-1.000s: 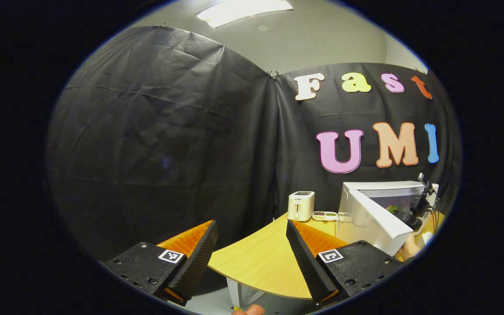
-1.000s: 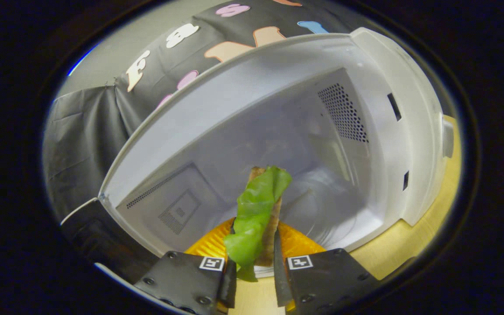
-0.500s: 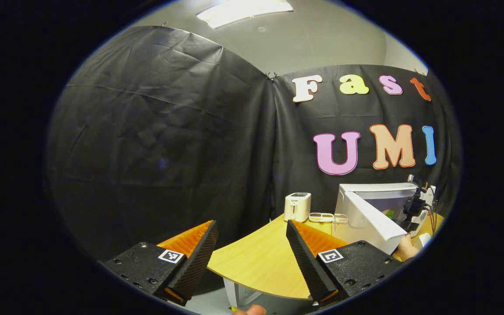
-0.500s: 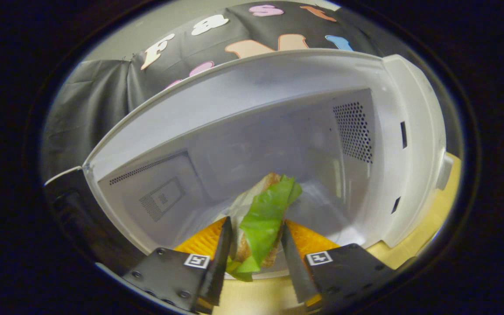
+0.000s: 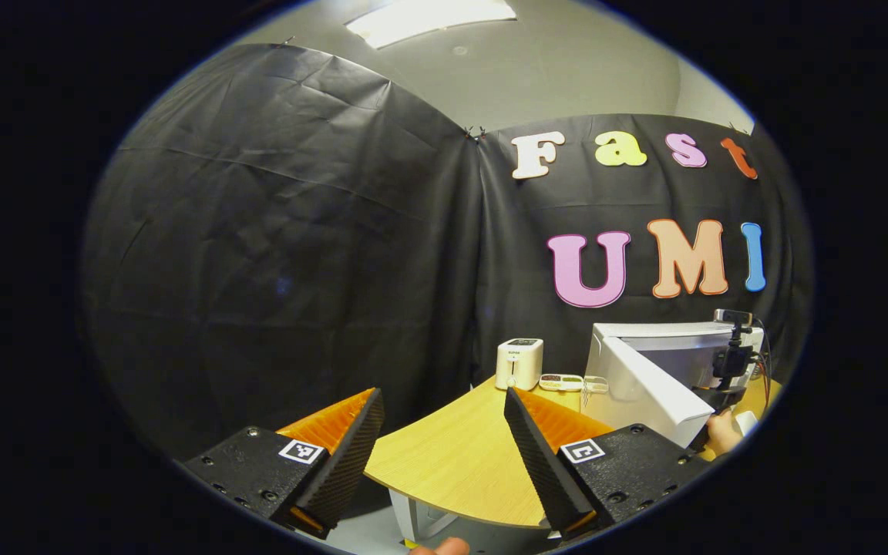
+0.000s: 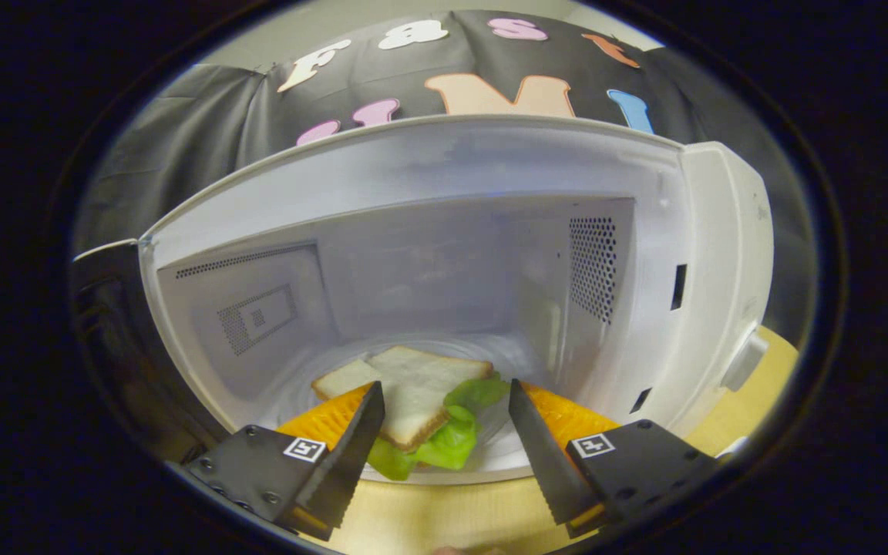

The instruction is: Open the microwave oven with the left hand, put the food in, and close the microwave oven.

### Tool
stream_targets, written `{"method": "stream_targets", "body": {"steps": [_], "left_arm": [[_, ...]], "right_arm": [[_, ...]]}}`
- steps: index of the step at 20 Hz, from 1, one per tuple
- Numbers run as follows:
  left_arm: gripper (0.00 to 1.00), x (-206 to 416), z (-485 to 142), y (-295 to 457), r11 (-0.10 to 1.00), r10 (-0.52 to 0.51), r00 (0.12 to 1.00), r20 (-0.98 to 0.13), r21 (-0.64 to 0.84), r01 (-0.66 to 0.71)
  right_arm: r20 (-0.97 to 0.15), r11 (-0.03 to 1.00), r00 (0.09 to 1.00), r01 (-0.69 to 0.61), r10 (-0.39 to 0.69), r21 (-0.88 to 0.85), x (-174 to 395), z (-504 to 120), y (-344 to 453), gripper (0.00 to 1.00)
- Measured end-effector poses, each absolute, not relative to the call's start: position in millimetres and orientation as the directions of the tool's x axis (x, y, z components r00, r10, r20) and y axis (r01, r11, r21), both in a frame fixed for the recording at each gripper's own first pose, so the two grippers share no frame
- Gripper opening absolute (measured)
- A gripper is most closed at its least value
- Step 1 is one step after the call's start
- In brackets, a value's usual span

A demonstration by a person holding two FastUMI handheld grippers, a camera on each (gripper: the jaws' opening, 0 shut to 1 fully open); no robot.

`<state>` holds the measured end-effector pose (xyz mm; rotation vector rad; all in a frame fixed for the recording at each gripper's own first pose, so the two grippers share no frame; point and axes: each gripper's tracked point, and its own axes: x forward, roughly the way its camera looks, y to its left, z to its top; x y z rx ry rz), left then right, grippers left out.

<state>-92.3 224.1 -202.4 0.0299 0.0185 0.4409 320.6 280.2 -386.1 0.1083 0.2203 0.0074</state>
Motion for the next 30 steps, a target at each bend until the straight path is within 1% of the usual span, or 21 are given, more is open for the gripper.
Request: {"method": "stream_targets", "body": {"steps": [1, 2, 3, 4, 5, 6, 8, 10, 11, 12, 13, 14, 17, 18, 19, 20, 21, 22, 24, 27, 30], "left_arm": [[0.93, -91.7, -202.8, 225.5, 0.902, 0.431, 0.902, -0.013, 0.034, -0.431], [0.96, -91.0, -204.3, 226.0, 0.901, 0.433, 0.901, -0.017, 0.033, -0.433], [0.96, -90.5, -206.5, 224.8, 0.902, 0.431, 0.902, -0.023, 0.033, -0.430], [0.96, -90.3, -207.4, 224.6, 0.903, 0.429, 0.903, -0.028, 0.032, -0.429], [0.94, -89.1, -208.4, 224.4, 0.904, 0.426, 0.904, -0.029, 0.031, -0.426], [0.96, -88.3, -208.6, 223.4, 0.907, 0.421, 0.907, -0.030, 0.031, -0.420], [0.94, -87.1, -208.6, 226.0, 0.907, 0.421, 0.907, -0.032, 0.032, -0.420], [0.95, -86.6, -209.6, 227.8, 0.905, 0.426, 0.904, -0.031, 0.037, -0.425], [0.93, -87.6, -210.4, 228.3, 0.904, 0.426, 0.904, -0.032, 0.040, -0.425], [0.93, -87.7, -210.1, 228.3, 0.904, 0.426, 0.904, -0.034, 0.043, -0.424], [0.95, -87.9, -211.8, 227.3, 0.906, 0.422, 0.906, -0.038, 0.047, -0.420], [0.94, -87.4, -211.6, 226.0, 0.909, 0.417, 0.908, -0.038, 0.044, -0.415], [0.95, -84.9, -212.8, 220.7, 0.917, 0.399, 0.916, -0.048, 0.034, -0.398], [0.96, -84.2, -213.0, 218.3, 0.919, 0.394, 0.918, -0.049, 0.029, -0.393], [0.96, -83.7, -214.9, 215.5, 0.921, 0.389, 0.920, -0.054, 0.026, -0.388], [0.96, -82.1, -214.7, 213.7, 0.924, 0.384, 0.922, -0.057, 0.023, -0.383], [0.96, -81.0, -215.4, 210.7, 0.925, 0.379, 0.924, -0.059, 0.015, -0.379], [0.96, -79.6, -215.9, 206.7, 0.930, 0.368, 0.928, -0.062, 0.007, -0.368], [0.96, -79.2, -217.3, 200.7, 0.936, 0.351, 0.934, -0.070, 0.001, -0.351], [0.96, -83.4, -222.1, 201.7, 0.941, 0.339, 0.937, -0.084, 0.019, -0.339], [0.96, -88.5, -230.0, 202.4, 0.947, 0.321, 0.940, -0.114, 0.045, -0.318]], "right_arm": [[-0.194, 0.997, 0.981, -0.007, 0.022, 0.080, 312.6, -379.3, 279.1, 0.99], [-0.165, 0.997, 0.986, -0.023, 0.034, 0.068, 303.8, -370.6, 279.9, 0.99], [-0.143, 0.996, 0.988, -0.046, 0.056, 0.072, 292.9, -362.1, 283.9, 0.99], [-0.132, 0.994, 0.988, -0.070, 0.080, 0.081, 281.0, -357.5, 286.4, 0.94], [-0.127, 0.992, 0.986, -0.097, 0.107, 0.086, 268.1, -351.9, 289.1, 0.94], [-0.124, 0.990, 0.983, -0.124, 0.132, 0.074, 254.9, -345.5, 290.9, 0.94], [-0.107, 0.988, 0.982, -0.151, 0.154, 0.041, 226.4, -332.8, 285.3, 0.94], [-0.117, 0.982, 0.976, -0.181, 0.185, 0.047, 199.8, -330.0, 276.3, 0.96], [-0.127, 0.978, 0.970, -0.201, 0.206, 0.055, 186.9, -328.4, 271.5, 0.96], [-0.131, 0.975, 0.966, -0.215, 0.222, 0.059, 175.2, -323.5, 263.7, 0.96], [-0.121, 0.972, 0.965, -0.227, 0.232, 0.055, 164.4, -317.0, 254.9, 0.96], [-0.106, 0.974, 0.968, -0.224, 0.227, 0.040, 154.2, -310.0, 242.0, 0.96], [-0.097, 0.977, 0.972, -0.211, 0.212, 0.023, 126.7, -297.9, 201.3, 0.95], [-0.103, 0.976, 0.970, -0.216, 0.218, 0.032, 117.1, -295.2, 190.6, 0.99], [-0.109, 0.976, 0.970, -0.216, 0.219, 0.035, 107.6, -292.5, 178.5, 0.96], [-0.112, 0.978, 0.971, -0.208, 0.210, 0.030, 99.0, -289.0, 164.7, 0.99], [-0.116, 0.983, 0.977, -0.180, 0.181, 0.014, 91.8, -286.7, 148.0, 0.99], [-0.112, 0.989, 0.982, -0.151, 0.150, 0.000, 84.9, -284.1, 131.4, 0.95], [-0.113, 0.994, 0.987, -0.113, 0.111, -0.009, 71.0, -283.0, 107.3, 0.95], [-0.140, 0.994, 0.984, -0.108, 0.110, 0.025, 54.1, -280.7, 87.5, 0.96], [-0.099, 0.995, 0.992, -0.073, 0.079, 0.063, 44.7, -258.1, 64.0, 0.95]]}}
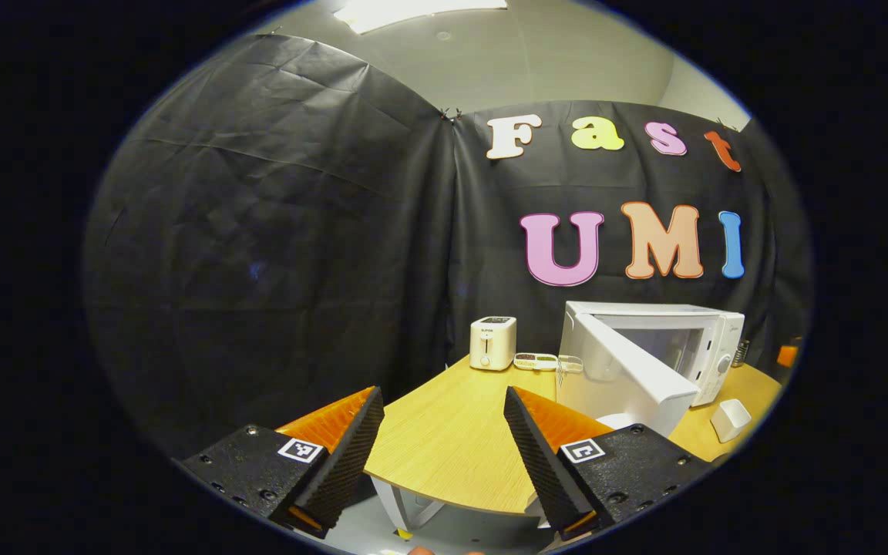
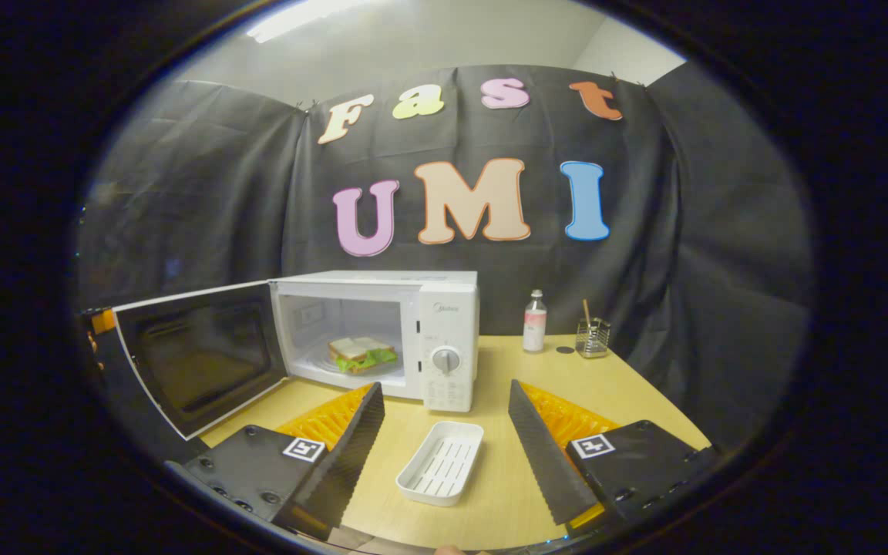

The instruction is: Open the microwave oven with the left hand, put the food in, and close the microwave oven.

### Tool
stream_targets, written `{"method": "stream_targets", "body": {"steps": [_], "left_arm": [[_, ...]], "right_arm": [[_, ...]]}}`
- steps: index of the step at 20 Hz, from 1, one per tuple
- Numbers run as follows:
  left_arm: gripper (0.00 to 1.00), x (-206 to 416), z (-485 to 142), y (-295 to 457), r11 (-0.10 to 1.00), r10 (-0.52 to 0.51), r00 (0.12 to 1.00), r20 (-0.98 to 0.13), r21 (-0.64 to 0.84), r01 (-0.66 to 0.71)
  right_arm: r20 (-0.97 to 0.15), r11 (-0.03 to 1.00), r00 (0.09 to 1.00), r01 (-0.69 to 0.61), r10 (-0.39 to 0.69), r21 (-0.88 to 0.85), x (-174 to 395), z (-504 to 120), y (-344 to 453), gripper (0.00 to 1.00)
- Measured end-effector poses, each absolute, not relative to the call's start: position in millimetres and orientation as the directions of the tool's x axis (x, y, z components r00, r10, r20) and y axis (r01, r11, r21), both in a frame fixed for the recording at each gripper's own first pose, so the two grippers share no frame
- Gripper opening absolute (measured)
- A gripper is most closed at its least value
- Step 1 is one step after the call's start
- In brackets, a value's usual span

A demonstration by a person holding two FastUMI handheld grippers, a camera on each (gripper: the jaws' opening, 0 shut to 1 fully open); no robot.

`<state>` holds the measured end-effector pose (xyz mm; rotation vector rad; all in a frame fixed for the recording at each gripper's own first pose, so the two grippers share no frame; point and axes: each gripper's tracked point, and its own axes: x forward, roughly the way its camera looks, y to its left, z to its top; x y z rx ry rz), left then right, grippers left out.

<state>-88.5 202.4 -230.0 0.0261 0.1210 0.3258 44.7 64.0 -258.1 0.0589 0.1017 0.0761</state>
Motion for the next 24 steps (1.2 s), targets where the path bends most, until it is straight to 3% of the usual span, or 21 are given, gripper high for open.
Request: {"method": "stream_targets", "body": {"steps": [1, 3, 4, 5, 7, 8, 9, 21, 24], "left_arm": [[0.96, -89.8, -231.7, 201.9, 0.949, 0.314, 0.942, -0.119, 0.049, -0.310], [0.85, -90.2, -233.7, 195.8, 0.960, 0.282, 0.951, -0.129, 0.046, -0.278], [0.71, -89.3, -233.9, 194.2, 0.962, 0.274, 0.953, -0.132, 0.049, -0.270], [0.64, -87.0, -231.8, 190.1, 0.966, 0.257, 0.957, -0.133, 0.048, -0.253], [0.36, -81.6, -231.1, 175.5, 0.977, 0.215, 0.967, -0.139, 0.041, -0.211], [0.10, -80.3, -231.5, 170.4, 0.979, 0.202, 0.968, -0.147, 0.038, -0.198], [0.01, -77.7, -232.6, 163.9, 0.983, 0.186, 0.970, -0.154, 0.033, -0.183], [0.00, -68.4, -232.3, 120.7, 0.994, 0.104, 0.980, -0.171, -0.013, -0.108], [0.01, -69.6, -229.5, 108.5, 0.995, 0.094, 0.982, -0.163, -0.015, -0.097]], "right_arm": [[-0.090, 0.995, 0.994, -0.061, 0.068, 0.074, 42.2, -253.5, 57.6, 0.99], [-0.074, 0.994, 0.995, -0.060, 0.067, 0.090, 35.0, -247.5, 51.2, 0.99], [-0.066, 0.994, 0.996, -0.060, 0.066, 0.090, 31.4, -244.6, 48.1, 0.99], [-0.058, 0.995, 0.997, -0.054, 0.059, 0.084, 29.1, -242.0, 44.1, 0.99], [-0.047, 0.996, 0.998, -0.033, 0.037, 0.081, 25.3, -236.9, 33.5, 0.99], [-0.043, 0.996, 0.999, -0.026, 0.029, 0.084, 22.7, -235.6, 29.6, 0.99], [-0.038, 0.996, 0.999, -0.020, 0.023, 0.091, 21.3, -233.1, 25.8, 0.99], [0.038, 0.991, 0.999, 0.008, -0.013, 0.133, 1.7, -203.7, 1.6, 0.99], [0.040, 0.989, 0.999, 0.001, -0.007, 0.145, -5.1, -204.3, 1.2, 0.94]]}}
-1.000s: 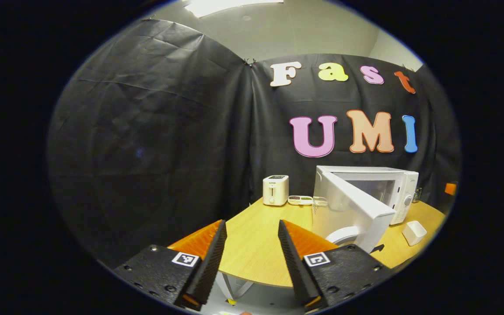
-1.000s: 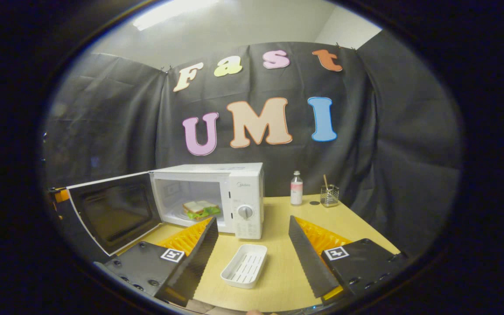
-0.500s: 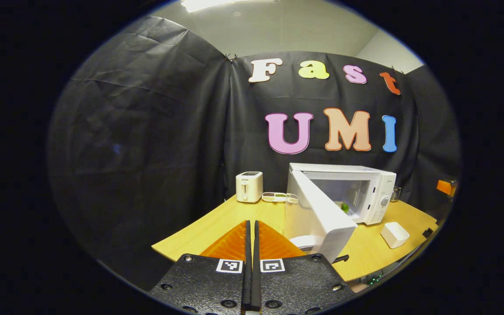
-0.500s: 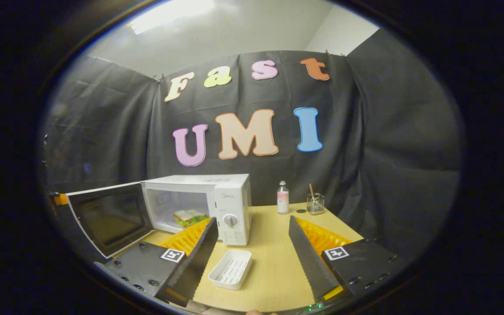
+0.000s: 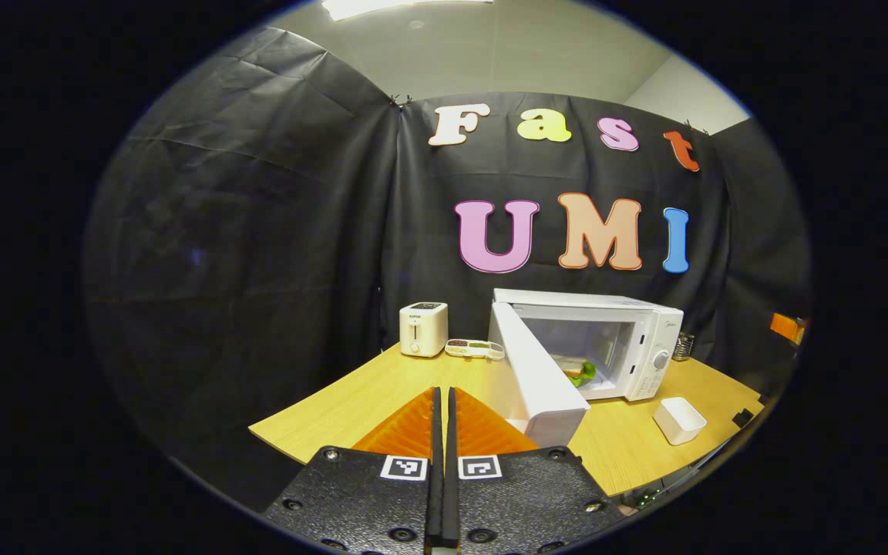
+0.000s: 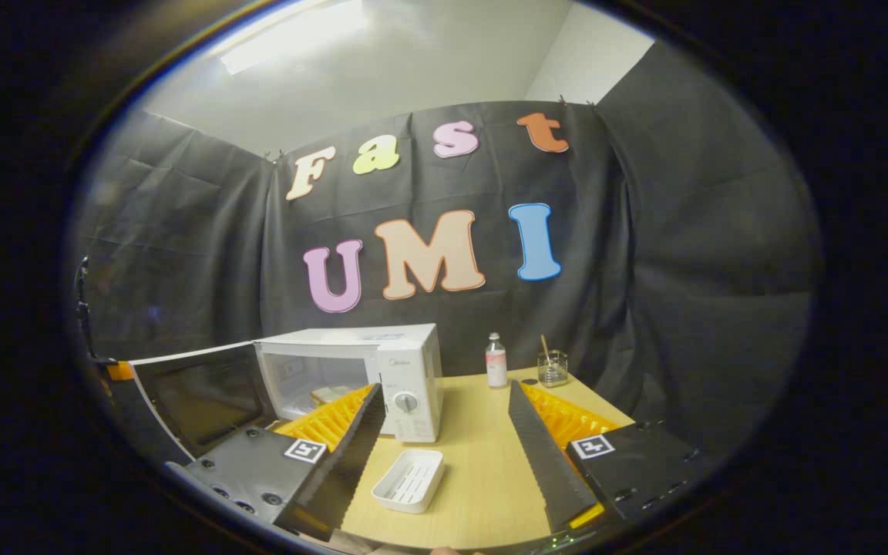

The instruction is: Open the microwave oven with the left hand, put the food in, and close the microwave oven.

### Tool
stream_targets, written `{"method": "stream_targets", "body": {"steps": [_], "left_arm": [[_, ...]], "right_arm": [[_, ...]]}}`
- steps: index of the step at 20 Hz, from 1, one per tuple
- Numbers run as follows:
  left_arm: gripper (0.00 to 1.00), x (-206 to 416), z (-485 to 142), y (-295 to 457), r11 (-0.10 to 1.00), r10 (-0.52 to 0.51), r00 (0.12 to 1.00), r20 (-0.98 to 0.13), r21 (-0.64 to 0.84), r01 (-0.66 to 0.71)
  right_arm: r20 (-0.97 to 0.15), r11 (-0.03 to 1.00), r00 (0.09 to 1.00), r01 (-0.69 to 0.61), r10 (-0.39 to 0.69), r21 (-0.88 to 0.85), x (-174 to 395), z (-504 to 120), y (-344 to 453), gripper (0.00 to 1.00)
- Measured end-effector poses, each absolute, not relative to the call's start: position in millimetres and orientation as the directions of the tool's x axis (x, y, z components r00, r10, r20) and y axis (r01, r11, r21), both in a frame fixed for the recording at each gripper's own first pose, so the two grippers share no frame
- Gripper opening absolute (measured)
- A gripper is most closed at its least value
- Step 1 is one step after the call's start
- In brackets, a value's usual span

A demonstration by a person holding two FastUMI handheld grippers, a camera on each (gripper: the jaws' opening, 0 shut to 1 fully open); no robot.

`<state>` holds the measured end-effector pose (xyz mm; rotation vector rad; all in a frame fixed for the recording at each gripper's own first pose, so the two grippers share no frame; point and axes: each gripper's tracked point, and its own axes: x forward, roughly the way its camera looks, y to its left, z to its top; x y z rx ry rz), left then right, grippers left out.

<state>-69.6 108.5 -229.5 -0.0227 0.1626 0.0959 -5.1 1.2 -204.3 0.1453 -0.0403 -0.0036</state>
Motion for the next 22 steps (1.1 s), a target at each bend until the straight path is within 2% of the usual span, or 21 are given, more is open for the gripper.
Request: {"method": "stream_targets", "body": {"steps": [4, 12, 22], "left_arm": [[0.01, -68.3, -228.9, 83.4, 0.998, 0.054, 0.986, -0.156, -0.025, -0.059], [0.00, -60.0, -232.7, 24.4, 0.999, -0.036, 0.988, -0.151, -0.014, 0.034], [0.01, -29.1, -240.3, -66.1, 0.983, -0.184, 0.972, -0.143, -0.009, 0.185]], "right_arm": [[0.041, 0.991, 0.999, 0.007, -0.012, 0.130, -9.3, -202.5, -1.0, 0.94], [0.023, 0.992, 0.999, -0.046, 0.043, 0.121, -6.0, -207.7, 15.7, 0.94], [0.025, 0.991, 0.999, -0.025, 0.022, 0.133, -3.7, -207.5, 4.9, 0.94]]}}
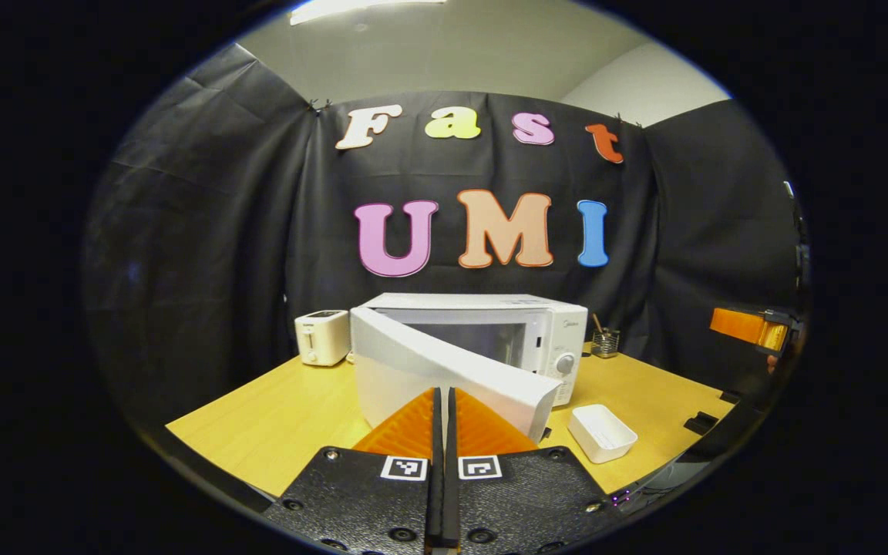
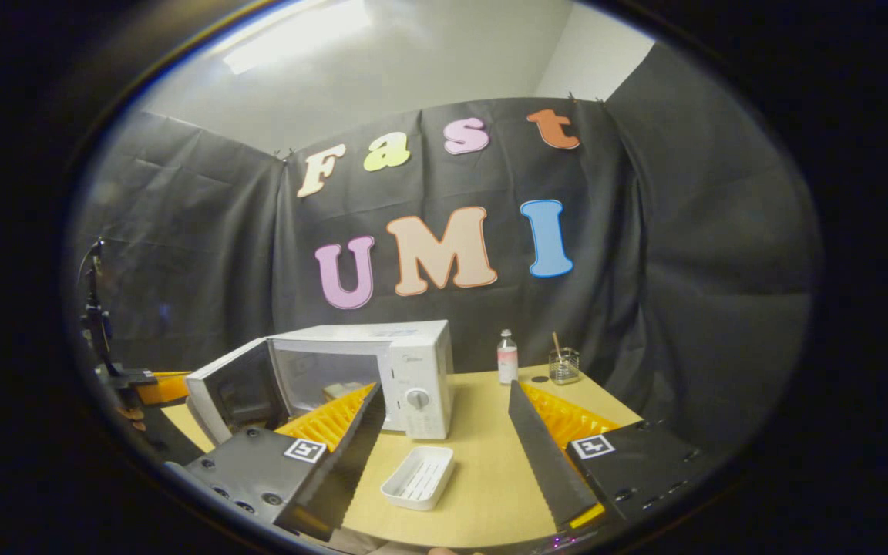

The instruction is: Open the microwave oven with the left hand, put the food in, and close the microwave oven.

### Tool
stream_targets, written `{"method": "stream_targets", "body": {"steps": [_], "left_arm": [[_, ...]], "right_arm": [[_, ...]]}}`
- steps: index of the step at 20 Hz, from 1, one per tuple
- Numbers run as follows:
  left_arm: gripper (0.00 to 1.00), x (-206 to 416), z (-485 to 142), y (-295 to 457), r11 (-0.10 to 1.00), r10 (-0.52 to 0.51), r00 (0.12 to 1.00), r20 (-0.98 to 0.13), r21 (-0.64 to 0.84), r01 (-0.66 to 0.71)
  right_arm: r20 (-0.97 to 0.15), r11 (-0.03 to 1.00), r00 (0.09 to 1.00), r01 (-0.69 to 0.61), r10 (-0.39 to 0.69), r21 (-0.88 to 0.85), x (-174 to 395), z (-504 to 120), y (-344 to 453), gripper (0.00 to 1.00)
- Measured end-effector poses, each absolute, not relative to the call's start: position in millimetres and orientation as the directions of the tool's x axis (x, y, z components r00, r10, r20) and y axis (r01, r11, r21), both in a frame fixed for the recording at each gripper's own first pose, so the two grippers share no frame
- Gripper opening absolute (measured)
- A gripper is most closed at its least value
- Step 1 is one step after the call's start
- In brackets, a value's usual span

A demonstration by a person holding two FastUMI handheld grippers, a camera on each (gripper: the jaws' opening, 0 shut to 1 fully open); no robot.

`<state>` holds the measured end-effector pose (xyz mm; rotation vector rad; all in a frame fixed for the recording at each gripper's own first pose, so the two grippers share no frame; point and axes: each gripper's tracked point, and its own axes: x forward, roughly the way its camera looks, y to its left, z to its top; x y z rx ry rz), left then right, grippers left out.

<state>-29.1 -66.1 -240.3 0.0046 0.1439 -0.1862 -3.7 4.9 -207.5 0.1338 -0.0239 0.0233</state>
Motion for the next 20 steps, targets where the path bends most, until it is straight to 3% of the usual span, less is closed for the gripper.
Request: {"method": "stream_targets", "body": {"steps": [9, 10, 11, 15, 16, 20], "left_arm": [[0.01, 20.6, -251.1, -141.3, 0.952, -0.307, 0.941, -0.143, -0.026, 0.306], [0.01, 25.7, -252.8, -147.1, 0.949, -0.315, 0.938, -0.142, -0.022, 0.315], [0.01, 31.1, -253.9, -152.2, 0.946, -0.323, 0.935, -0.145, -0.017, 0.324], [0.00, 54.4, -262.3, -167.5, 0.940, -0.339, 0.928, -0.154, -0.012, 0.341], [0.00, 59.9, -264.4, -169.7, 0.941, -0.336, 0.928, -0.162, -0.009, 0.339], [0.00, 88.7, -268.2, -177.7, 0.949, -0.314, 0.938, -0.148, -0.027, 0.313]], "right_arm": [[-0.010, 0.996, 0.998, 0.058, -0.057, 0.069, -1.7, -218.4, -24.5, 0.94], [-0.011, 0.996, 0.998, 0.065, -0.064, 0.064, 0.4, -220.0, -26.3, 0.98], [-0.016, 0.996, 0.998, 0.067, -0.066, 0.066, 2.3, -221.4, -27.3, 0.94], [-0.049, 0.995, 0.998, 0.053, -0.049, 0.082, 11.0, -233.3, -31.1, 0.94], [-0.051, 0.994, 0.997, 0.065, -0.061, 0.083, 12.5, -234.2, -37.4, 0.99], [-0.057, 0.989, 0.990, 0.135, -0.132, 0.054, 20.4, -239.0, -62.7, 0.94]]}}
